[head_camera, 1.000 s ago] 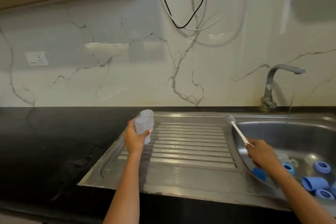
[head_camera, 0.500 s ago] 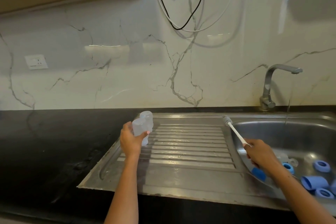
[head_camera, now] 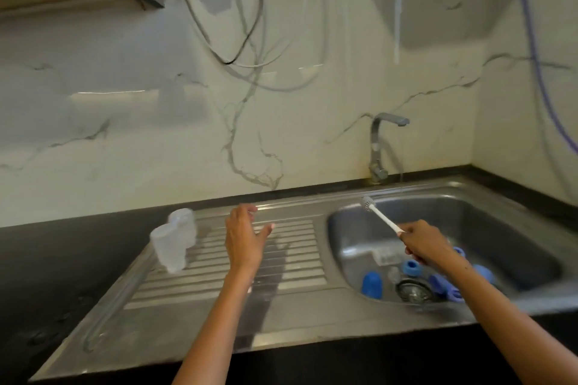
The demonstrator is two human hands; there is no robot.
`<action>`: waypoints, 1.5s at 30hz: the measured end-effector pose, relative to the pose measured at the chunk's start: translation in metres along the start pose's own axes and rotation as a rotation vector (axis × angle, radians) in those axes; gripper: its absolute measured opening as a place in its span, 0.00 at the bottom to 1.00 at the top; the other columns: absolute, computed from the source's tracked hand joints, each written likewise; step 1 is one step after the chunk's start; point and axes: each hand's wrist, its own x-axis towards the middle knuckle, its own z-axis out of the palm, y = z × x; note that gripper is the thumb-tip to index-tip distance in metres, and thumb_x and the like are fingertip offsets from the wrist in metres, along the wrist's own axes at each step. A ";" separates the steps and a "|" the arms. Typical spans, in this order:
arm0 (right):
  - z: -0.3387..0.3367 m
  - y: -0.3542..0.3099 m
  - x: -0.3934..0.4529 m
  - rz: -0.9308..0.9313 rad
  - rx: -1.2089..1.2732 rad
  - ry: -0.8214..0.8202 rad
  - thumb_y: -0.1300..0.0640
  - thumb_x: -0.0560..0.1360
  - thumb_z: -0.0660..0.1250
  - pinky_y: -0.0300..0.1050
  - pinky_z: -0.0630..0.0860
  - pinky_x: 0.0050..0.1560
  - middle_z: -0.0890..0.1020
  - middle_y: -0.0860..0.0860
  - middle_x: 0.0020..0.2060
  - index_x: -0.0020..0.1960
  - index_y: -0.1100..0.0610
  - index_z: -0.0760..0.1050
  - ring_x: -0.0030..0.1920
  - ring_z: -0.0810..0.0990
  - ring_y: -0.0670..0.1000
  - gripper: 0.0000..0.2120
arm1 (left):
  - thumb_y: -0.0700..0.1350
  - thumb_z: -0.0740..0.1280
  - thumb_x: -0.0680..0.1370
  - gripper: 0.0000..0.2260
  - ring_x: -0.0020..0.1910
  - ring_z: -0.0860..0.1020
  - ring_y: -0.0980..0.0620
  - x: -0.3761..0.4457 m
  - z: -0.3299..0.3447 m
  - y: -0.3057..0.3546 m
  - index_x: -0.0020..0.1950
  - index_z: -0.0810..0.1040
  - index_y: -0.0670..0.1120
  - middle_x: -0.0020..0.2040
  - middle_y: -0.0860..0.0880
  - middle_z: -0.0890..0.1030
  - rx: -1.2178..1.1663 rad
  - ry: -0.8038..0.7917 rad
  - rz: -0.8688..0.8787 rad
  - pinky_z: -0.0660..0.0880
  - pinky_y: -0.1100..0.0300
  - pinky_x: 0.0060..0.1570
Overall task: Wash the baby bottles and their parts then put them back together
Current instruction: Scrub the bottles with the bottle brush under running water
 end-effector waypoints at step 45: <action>-0.087 0.110 0.061 -0.052 -0.344 0.020 0.53 0.78 0.61 0.47 0.76 0.46 0.79 0.52 0.45 0.61 0.49 0.78 0.46 0.80 0.55 0.14 | 0.44 0.62 0.81 0.17 0.50 0.76 0.42 -0.002 0.246 0.149 0.69 0.66 0.43 0.51 0.39 0.72 -0.399 -1.247 -0.823 0.73 0.47 0.59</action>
